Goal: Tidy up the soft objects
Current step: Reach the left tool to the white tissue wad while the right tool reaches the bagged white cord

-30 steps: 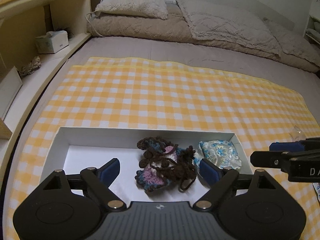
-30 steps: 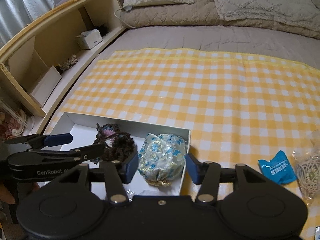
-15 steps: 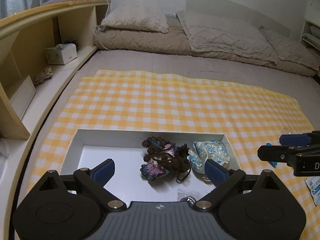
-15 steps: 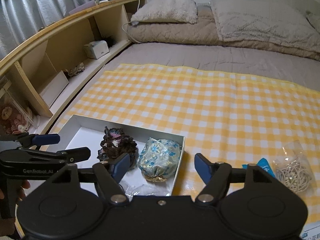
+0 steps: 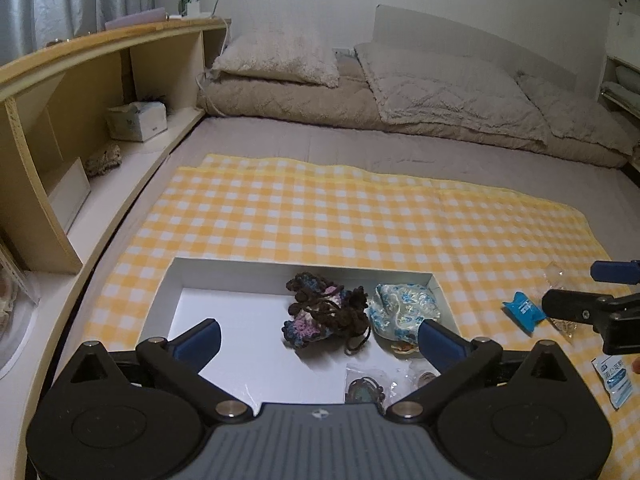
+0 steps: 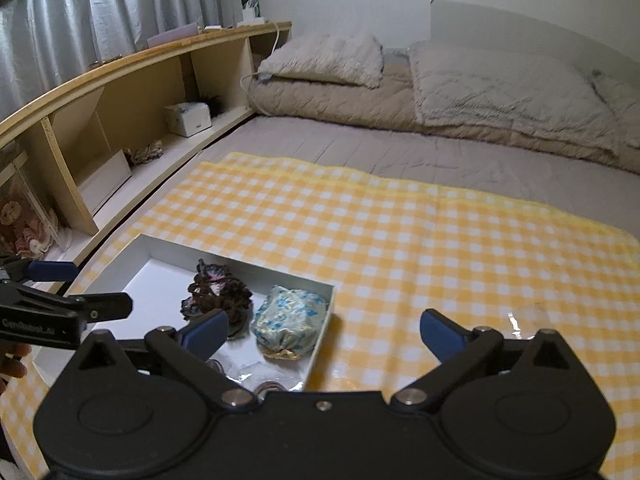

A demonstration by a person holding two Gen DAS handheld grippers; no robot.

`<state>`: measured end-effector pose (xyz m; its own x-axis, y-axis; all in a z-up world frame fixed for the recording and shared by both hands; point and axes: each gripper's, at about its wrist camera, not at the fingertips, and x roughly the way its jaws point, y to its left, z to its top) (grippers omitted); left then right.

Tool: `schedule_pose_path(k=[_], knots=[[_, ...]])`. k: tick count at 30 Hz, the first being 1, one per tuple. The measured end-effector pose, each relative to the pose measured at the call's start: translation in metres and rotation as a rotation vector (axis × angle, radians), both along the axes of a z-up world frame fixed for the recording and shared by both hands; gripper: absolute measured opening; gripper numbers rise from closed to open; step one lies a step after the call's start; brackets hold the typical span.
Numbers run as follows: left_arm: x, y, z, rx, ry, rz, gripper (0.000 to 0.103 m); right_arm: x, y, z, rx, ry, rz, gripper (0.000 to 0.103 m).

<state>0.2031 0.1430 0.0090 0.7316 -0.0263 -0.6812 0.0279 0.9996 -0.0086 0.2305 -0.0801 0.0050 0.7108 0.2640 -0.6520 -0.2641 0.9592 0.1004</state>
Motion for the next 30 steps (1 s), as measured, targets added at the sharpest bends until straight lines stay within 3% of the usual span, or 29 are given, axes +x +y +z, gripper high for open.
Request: schedule_pose_path(k=[8, 17, 25, 30], knots=[[-0.007, -0.017, 0.011, -0.018, -0.042, -0.013, 0.103, -0.02, -0.028, 0.011, -0.017, -0.049, -0.046, 0.103], [-0.006, -0.063, 0.016, -0.032, -0.064, -0.098, 0.103, -0.039, -0.098, 0.02, -0.002, -0.09, -0.202, 0.103], [-0.004, -0.118, 0.008, -0.001, -0.05, -0.229, 0.103, -0.052, -0.156, 0.017, -0.001, -0.105, -0.335, 0.103], [-0.004, -0.149, -0.011, 0.063, 0.002, -0.363, 0.103, -0.054, -0.179, 0.013, -0.032, -0.115, -0.36, 0.103]])
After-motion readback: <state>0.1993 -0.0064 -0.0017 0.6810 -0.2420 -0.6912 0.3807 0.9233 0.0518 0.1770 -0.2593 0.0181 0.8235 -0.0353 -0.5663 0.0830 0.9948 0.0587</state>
